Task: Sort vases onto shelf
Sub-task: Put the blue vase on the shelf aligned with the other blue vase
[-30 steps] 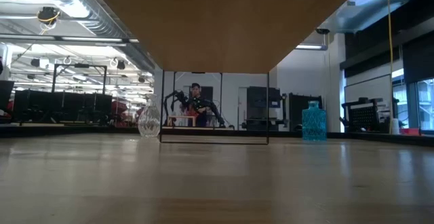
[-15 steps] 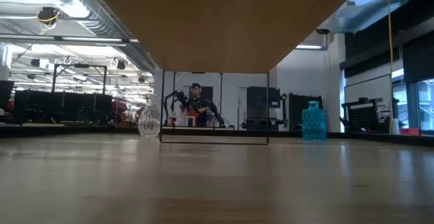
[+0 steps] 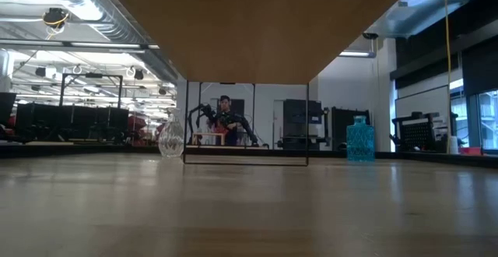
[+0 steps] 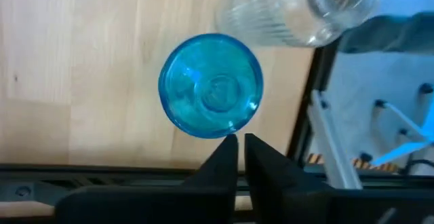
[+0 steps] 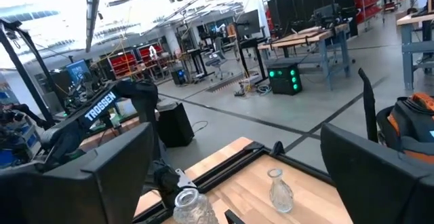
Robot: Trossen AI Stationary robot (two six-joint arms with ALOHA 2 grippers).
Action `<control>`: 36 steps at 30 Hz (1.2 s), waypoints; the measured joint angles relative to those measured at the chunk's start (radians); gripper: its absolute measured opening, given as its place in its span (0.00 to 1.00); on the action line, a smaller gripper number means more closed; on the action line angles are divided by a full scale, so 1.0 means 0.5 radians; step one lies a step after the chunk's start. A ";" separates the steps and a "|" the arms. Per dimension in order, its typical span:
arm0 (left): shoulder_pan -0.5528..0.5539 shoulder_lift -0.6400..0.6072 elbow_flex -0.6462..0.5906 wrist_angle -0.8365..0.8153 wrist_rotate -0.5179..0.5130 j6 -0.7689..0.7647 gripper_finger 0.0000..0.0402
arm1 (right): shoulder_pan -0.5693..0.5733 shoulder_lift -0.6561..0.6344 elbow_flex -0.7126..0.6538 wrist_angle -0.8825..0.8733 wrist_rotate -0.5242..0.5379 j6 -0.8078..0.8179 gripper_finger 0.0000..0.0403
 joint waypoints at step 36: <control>0.284 0.367 0.002 0.004 0.214 -0.231 0.06 | 0.000 -0.036 -0.001 0.024 -0.317 -0.051 0.94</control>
